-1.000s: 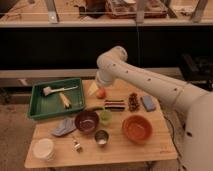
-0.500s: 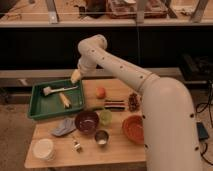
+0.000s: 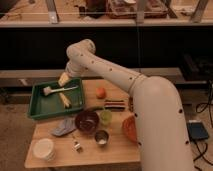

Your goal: Place banana in purple bowl

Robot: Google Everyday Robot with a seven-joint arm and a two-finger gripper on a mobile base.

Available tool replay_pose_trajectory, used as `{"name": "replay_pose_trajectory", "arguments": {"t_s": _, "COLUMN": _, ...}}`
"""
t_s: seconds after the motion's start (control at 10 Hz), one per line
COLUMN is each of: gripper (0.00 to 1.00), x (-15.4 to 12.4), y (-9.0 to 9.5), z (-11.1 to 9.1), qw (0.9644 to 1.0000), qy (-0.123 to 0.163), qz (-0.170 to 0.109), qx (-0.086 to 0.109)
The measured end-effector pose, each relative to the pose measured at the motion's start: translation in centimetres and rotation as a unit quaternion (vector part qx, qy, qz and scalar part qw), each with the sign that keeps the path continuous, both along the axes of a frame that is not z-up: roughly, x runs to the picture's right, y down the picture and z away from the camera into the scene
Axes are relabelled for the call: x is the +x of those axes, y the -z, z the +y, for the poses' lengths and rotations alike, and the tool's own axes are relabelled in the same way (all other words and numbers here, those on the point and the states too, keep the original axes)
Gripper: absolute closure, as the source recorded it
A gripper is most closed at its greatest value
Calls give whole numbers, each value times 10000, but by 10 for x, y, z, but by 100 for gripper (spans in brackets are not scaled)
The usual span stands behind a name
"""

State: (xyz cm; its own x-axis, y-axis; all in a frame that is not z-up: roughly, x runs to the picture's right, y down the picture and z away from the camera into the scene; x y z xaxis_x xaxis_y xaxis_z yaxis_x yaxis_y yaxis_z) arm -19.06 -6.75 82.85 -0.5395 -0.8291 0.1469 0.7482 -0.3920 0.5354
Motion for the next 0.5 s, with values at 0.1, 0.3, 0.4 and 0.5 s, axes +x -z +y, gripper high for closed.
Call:
{"name": "replay_pose_trajectory", "arguments": {"t_s": 0.1, "gripper": 20, "x": 0, "y": 0, "z": 0, "qw": 10000, "qy": -2, "qz": 0, "qx": 3}}
{"name": "replay_pose_trajectory", "arguments": {"t_s": 0.3, "gripper": 20, "x": 0, "y": 0, "z": 0, "qw": 10000, "qy": -1, "qz": 1, "qx": 0}}
{"name": "replay_pose_trajectory", "arguments": {"t_s": 0.4, "gripper": 20, "x": 0, "y": 0, "z": 0, "qw": 10000, "qy": 0, "qz": 0, "qx": -1}}
{"name": "replay_pose_trajectory", "arguments": {"t_s": 0.5, "gripper": 20, "x": -1, "y": 2, "z": 2, "qw": 10000, "qy": -1, "qz": -28, "qx": -35}}
